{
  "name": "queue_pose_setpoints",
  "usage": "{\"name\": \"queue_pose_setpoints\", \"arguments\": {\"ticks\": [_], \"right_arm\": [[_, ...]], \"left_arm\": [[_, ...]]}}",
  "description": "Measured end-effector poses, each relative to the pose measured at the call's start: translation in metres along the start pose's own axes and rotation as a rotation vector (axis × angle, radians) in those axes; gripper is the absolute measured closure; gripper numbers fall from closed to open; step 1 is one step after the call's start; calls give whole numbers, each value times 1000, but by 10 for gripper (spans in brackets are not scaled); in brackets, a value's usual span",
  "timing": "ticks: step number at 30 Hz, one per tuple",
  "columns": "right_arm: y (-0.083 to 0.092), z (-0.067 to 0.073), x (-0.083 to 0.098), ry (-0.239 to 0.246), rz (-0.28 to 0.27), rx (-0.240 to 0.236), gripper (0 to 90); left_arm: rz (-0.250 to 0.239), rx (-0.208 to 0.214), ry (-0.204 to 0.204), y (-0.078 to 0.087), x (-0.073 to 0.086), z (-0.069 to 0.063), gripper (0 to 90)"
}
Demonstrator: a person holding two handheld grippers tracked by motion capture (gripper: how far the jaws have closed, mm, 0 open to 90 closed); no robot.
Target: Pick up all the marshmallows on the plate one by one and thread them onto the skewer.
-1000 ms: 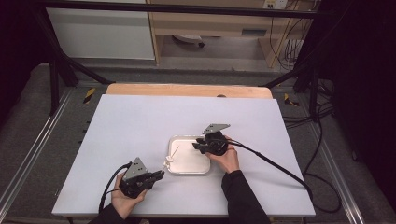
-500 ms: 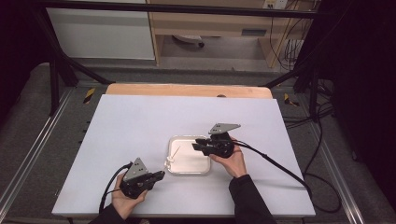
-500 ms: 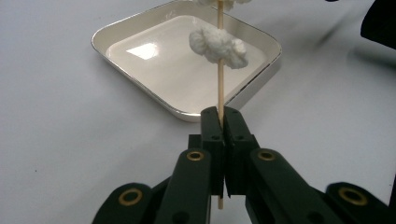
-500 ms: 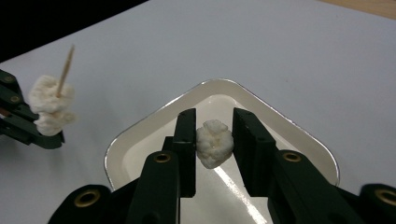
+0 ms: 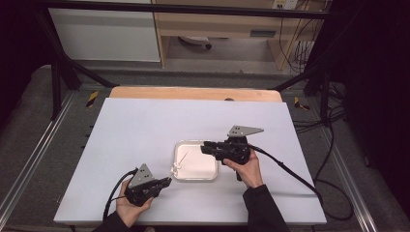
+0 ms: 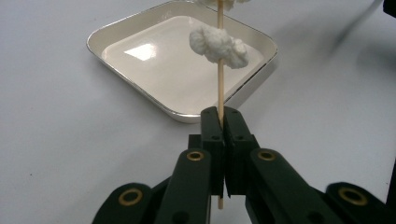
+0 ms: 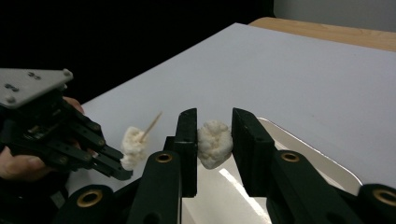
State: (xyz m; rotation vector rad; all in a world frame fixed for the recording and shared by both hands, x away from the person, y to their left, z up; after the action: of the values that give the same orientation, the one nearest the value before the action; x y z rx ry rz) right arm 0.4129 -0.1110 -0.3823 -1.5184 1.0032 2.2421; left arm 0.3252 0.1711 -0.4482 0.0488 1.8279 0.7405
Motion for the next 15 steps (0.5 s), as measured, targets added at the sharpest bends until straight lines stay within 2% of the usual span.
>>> {"name": "queue_pose_setpoints", "arguments": {"ticks": [7,15], "right_arm": [[3,5,-8,-49,-28,-46,732],[-6,13,-12,-65,-17,-80,733]], "left_arm": [[2,3,-4,0,0,-1,884],[-2,4,-6,0,-1,-1,884]]}}
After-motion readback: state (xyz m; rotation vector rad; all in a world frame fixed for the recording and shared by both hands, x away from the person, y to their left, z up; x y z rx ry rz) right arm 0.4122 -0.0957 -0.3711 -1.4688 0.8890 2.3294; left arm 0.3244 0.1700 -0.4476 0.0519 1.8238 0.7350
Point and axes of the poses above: each handheld gripper's, and its own axes: y roughly backward along the jaws, x roughly out of its underside, z roughly to its left, the point moved 2 cm from there along -y, roughly forward along the jaws, and after that the axes turned 13 degrees about x, right-handed, at the moved point
